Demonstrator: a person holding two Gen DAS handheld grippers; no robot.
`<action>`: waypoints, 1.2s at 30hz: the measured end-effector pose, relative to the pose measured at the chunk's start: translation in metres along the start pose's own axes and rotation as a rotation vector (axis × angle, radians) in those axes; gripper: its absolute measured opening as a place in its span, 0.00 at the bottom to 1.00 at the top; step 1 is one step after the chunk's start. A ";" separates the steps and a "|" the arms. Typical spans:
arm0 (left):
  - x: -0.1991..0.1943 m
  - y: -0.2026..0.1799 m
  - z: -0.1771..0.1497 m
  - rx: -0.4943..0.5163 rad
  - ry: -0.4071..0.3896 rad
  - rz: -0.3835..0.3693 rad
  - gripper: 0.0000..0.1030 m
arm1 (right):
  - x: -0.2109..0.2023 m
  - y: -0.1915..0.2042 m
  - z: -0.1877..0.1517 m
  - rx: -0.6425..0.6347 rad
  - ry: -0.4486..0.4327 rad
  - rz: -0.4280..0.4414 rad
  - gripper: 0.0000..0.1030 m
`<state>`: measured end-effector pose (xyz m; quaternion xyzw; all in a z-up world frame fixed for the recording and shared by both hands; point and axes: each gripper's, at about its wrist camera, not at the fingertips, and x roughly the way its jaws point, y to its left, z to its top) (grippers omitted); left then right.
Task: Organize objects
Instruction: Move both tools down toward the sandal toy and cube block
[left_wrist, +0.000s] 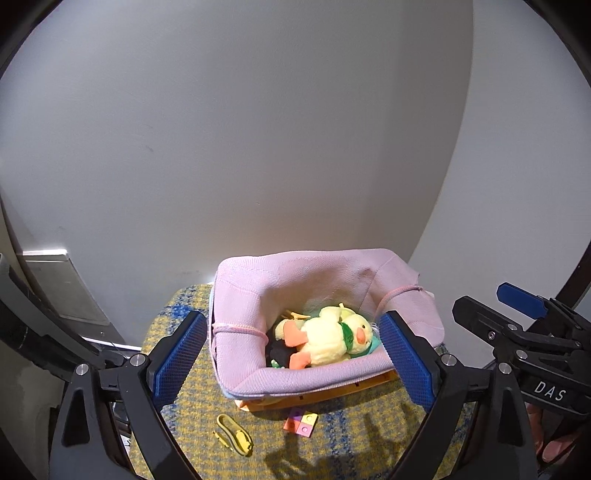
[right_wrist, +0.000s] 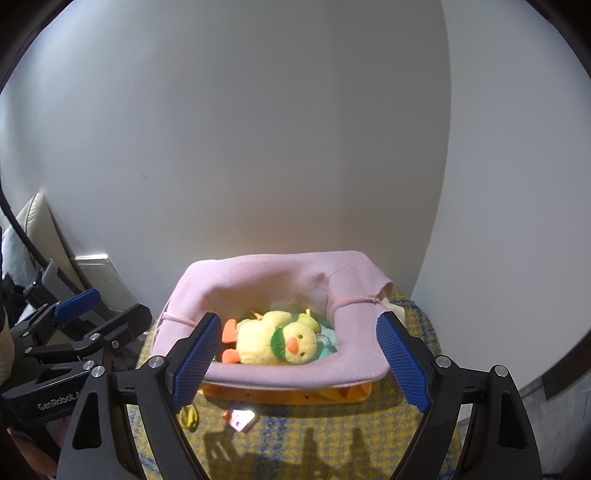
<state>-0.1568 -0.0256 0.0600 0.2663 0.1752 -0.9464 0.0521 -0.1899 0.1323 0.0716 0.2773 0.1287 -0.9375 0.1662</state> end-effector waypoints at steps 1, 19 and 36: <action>-0.002 0.000 -0.001 0.000 -0.002 0.000 0.93 | -0.003 0.001 -0.001 0.000 -0.002 0.000 0.83; -0.030 0.018 -0.026 -0.037 -0.018 0.027 0.94 | -0.024 0.022 -0.025 -0.025 0.000 0.007 0.83; -0.012 0.055 -0.085 -0.064 0.022 0.093 0.94 | 0.007 0.048 -0.078 -0.069 0.037 -0.001 0.83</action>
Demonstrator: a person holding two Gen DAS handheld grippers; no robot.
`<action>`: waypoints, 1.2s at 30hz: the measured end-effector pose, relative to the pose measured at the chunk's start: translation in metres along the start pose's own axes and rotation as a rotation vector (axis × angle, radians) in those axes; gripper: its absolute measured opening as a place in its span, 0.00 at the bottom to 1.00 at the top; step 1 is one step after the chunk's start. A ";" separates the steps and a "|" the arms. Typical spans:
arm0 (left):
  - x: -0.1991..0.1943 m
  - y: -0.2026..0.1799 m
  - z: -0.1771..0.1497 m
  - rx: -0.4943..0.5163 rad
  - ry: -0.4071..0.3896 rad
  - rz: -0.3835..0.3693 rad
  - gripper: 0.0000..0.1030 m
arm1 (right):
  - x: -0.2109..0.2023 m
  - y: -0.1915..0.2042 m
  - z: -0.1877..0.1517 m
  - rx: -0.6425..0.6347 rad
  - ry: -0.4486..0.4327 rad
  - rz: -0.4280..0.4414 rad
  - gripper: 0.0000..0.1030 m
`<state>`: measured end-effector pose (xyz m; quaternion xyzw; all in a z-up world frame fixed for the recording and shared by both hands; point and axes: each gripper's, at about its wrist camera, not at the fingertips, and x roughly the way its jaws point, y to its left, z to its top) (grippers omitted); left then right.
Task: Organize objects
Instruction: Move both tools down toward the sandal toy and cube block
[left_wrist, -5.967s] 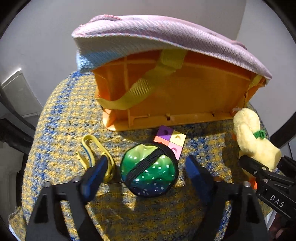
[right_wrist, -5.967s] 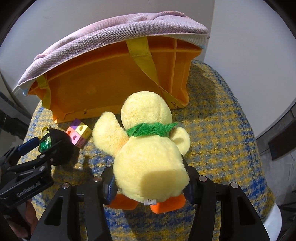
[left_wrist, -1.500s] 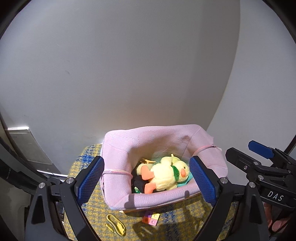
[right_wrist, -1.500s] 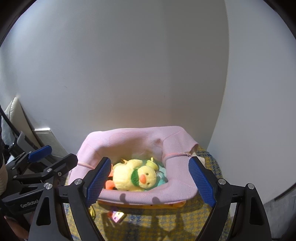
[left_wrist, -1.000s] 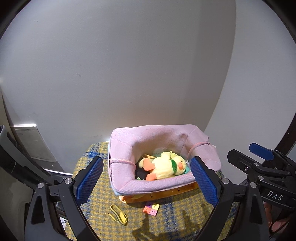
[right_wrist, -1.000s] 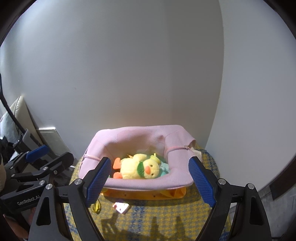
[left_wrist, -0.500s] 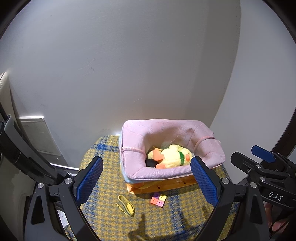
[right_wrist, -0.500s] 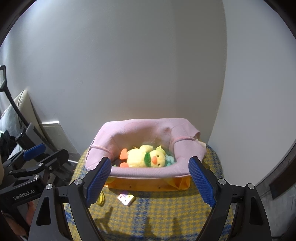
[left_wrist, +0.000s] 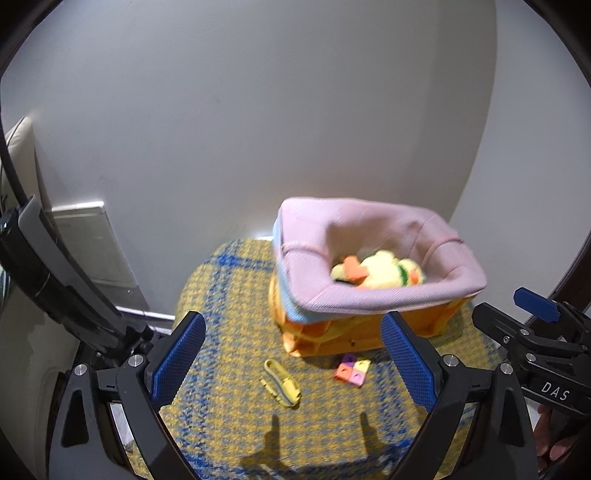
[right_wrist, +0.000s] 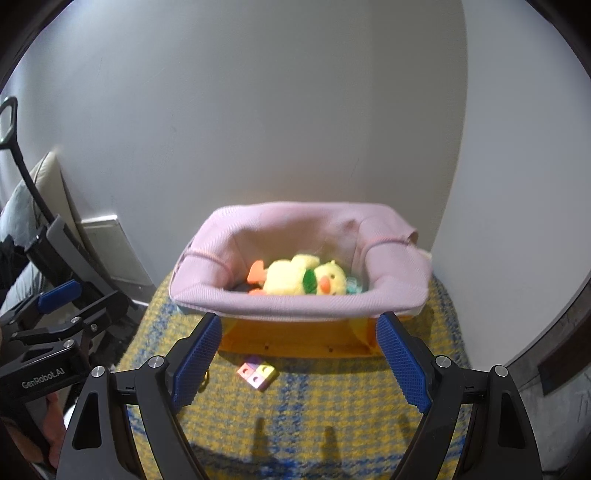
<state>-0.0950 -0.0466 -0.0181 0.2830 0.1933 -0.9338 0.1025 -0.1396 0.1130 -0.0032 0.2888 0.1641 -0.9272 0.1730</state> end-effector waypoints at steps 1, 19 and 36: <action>0.005 0.003 -0.005 -0.006 0.008 0.004 0.94 | 0.004 0.001 -0.003 0.000 0.005 0.001 0.83; 0.099 0.001 -0.067 0.002 0.123 0.044 0.94 | 0.080 0.004 -0.062 -0.014 0.081 0.023 0.83; 0.158 0.007 -0.103 -0.039 0.245 0.040 0.70 | 0.125 -0.014 -0.102 0.041 0.167 0.084 0.83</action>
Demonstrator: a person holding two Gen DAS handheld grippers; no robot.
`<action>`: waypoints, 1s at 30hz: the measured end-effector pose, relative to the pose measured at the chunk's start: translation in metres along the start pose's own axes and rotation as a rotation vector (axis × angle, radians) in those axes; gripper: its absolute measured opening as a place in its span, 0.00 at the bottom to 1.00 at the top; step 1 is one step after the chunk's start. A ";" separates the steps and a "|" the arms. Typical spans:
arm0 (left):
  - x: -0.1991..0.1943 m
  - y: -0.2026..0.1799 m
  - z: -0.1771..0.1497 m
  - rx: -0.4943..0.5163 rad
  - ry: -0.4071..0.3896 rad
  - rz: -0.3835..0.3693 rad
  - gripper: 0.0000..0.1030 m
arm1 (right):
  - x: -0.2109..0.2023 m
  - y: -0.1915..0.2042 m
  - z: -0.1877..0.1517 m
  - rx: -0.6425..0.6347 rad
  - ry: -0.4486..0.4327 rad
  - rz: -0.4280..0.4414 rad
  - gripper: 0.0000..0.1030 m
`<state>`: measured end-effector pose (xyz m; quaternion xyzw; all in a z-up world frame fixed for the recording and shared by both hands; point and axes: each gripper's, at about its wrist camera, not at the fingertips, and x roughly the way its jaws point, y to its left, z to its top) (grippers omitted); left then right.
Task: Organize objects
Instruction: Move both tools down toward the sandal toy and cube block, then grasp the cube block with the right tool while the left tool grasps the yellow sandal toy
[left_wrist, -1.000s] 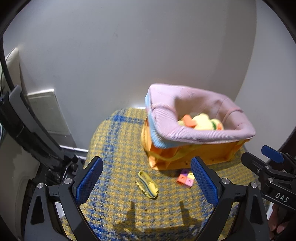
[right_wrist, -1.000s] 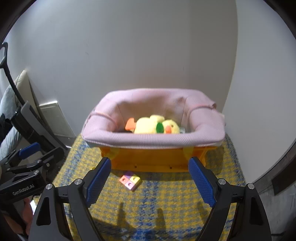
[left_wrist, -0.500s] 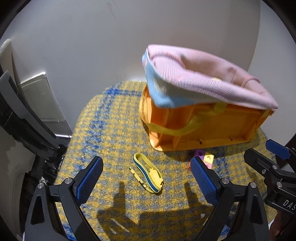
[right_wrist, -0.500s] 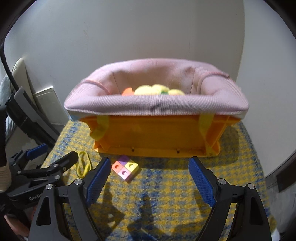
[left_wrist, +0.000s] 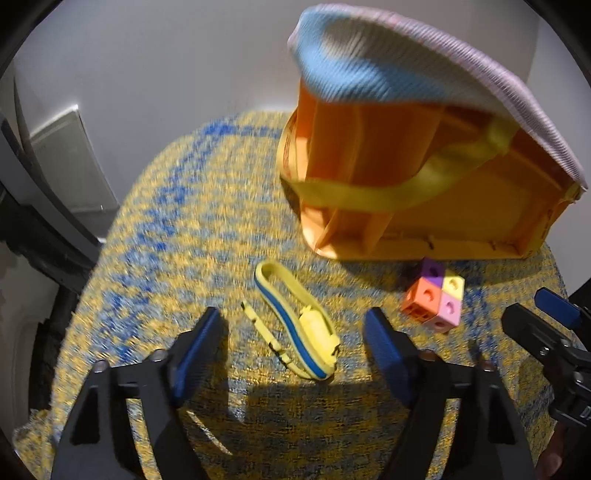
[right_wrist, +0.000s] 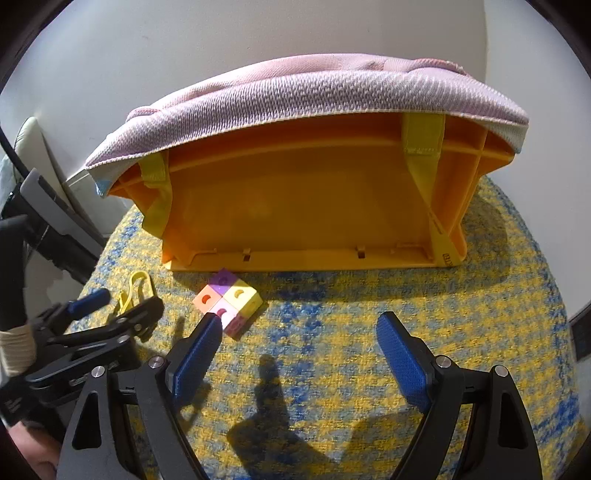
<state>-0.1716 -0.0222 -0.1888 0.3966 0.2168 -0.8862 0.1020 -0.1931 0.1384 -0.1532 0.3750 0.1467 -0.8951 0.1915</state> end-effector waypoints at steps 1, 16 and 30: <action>0.001 0.001 -0.001 -0.002 -0.003 0.002 0.69 | 0.000 0.001 -0.001 -0.002 -0.001 0.000 0.83; -0.008 0.012 -0.012 -0.013 -0.059 -0.012 0.42 | 0.004 0.000 -0.010 0.026 0.024 -0.010 0.83; -0.029 0.023 -0.012 0.000 -0.126 0.012 0.42 | 0.009 0.040 0.008 -0.079 0.024 -0.040 0.83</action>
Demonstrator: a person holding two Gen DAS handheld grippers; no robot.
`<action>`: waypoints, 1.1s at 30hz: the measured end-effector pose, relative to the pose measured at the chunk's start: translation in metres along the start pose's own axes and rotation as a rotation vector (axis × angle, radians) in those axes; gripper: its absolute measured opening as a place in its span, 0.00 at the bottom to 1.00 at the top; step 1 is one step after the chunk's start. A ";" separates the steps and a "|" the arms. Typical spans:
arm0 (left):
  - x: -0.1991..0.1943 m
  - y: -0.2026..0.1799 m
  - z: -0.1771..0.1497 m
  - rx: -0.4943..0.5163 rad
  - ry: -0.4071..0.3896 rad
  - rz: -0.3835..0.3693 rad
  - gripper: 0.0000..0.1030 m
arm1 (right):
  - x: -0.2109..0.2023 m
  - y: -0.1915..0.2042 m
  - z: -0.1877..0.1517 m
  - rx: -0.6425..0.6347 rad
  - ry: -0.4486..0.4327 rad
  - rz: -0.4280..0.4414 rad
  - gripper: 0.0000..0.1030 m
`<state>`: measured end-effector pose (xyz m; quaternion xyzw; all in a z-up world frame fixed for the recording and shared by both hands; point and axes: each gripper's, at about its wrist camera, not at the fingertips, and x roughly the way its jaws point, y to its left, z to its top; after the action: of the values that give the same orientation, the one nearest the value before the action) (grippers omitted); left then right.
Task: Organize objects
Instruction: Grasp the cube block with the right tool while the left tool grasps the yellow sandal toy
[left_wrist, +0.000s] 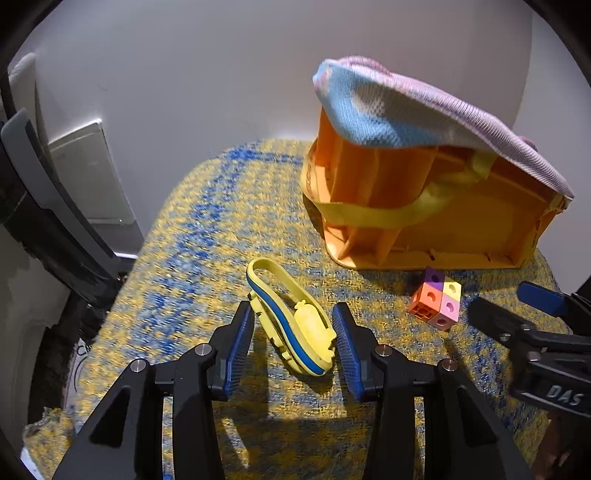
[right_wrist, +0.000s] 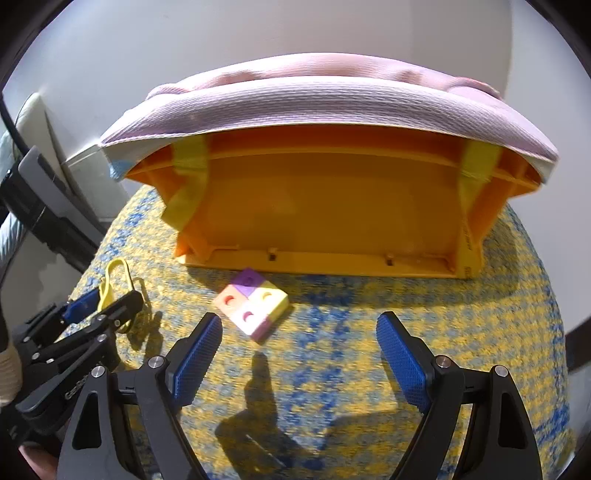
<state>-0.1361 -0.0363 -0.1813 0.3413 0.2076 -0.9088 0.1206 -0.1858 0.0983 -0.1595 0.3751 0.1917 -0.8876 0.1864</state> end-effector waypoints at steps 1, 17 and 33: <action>-0.002 0.001 0.000 0.001 -0.004 0.001 0.42 | 0.001 0.003 0.001 -0.007 0.001 -0.001 0.83; -0.009 0.009 0.000 -0.033 0.002 -0.040 0.42 | 0.056 0.038 0.012 -0.060 0.110 -0.041 0.54; -0.034 -0.011 0.001 -0.012 -0.003 -0.069 0.42 | 0.013 0.009 -0.001 -0.046 0.070 -0.059 0.54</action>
<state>-0.1154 -0.0248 -0.1544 0.3320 0.2245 -0.9116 0.0913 -0.1892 0.0891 -0.1717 0.3956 0.2295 -0.8745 0.1617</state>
